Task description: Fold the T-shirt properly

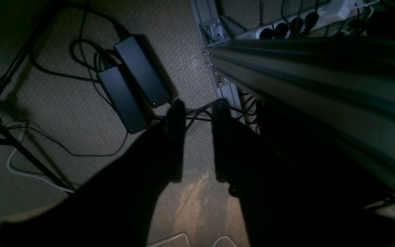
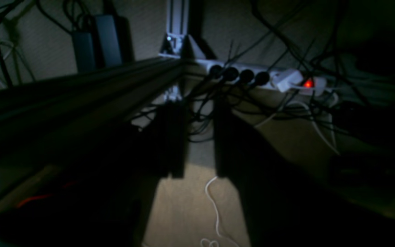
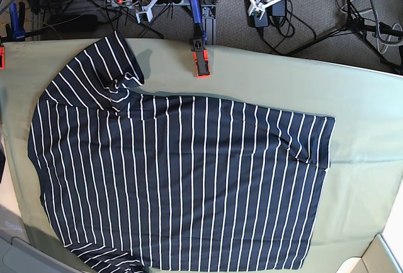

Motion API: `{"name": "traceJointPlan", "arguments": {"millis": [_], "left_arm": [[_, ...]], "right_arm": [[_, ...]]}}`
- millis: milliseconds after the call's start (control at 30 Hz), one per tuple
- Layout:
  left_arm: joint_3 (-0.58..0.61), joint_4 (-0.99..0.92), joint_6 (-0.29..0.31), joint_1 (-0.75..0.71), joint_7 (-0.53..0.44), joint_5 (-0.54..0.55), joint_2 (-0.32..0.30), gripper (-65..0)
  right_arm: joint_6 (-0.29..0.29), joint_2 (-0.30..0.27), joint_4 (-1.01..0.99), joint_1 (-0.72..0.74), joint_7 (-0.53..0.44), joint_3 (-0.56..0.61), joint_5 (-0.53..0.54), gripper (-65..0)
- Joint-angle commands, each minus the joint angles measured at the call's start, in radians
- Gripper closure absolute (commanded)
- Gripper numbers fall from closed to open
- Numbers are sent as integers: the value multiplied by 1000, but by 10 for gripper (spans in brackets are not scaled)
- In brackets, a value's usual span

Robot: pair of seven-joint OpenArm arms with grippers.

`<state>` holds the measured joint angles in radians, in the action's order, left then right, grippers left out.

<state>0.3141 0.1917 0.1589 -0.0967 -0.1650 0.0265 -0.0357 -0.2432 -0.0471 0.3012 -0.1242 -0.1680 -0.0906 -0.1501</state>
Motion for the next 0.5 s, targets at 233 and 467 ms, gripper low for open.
{"name": "traceJointPlan", "arguments": {"millis": [233, 467], "left_arm": [[2, 4, 7, -4, 13, -2, -1, -176], [2, 4, 67, -6, 27, -2, -1, -176]], "right_arm": [[-34, -2, 4, -4, -8, -2, 1, -125], [-34, -4, 5, -11, 34, -2, -4, -125]]}}
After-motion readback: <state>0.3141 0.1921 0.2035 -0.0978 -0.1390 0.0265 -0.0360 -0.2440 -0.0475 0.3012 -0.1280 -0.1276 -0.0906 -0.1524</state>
